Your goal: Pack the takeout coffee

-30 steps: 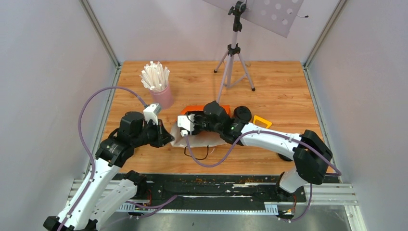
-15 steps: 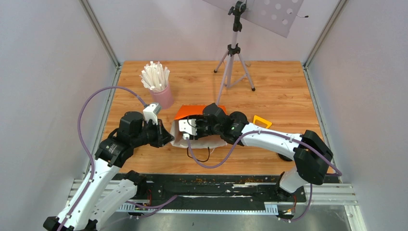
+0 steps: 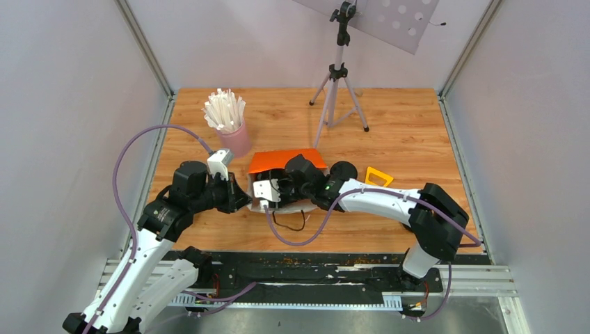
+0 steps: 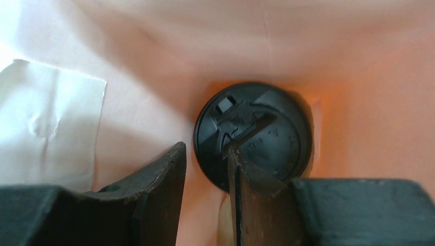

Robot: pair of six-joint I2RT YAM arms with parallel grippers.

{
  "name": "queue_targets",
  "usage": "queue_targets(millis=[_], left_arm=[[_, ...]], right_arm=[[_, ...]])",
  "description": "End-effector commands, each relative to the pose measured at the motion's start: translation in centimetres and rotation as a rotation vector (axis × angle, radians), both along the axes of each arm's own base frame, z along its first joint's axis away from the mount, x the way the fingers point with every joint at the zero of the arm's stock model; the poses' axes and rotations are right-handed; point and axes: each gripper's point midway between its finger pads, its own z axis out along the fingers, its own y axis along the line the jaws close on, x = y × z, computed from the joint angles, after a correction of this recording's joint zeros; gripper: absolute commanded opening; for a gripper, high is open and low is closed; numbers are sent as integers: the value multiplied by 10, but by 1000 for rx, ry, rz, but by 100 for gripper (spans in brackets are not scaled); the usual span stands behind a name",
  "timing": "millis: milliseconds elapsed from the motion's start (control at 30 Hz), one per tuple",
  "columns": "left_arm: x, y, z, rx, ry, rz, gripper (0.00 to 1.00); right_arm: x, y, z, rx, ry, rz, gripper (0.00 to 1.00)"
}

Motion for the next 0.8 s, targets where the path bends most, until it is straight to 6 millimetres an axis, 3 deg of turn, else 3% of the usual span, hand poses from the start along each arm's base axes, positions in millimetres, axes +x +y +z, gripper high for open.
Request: queue_targets(millis=[0, 267, 533, 767], left_arm=[[3, -6, 18, -38, -46, -20, 0], [5, -6, 16, -36, -37, -13, 0], [10, -3, 22, -21, -38, 15, 0], [12, -3, 37, -39, -38, 39, 1]], right_arm=[[17, 13, 12, 27, -92, -24, 36], [25, 15, 14, 44, -139, -42, 35], [10, 11, 41, 64, -77, -19, 47], [0, 2, 58, 72, -45, -14, 48]])
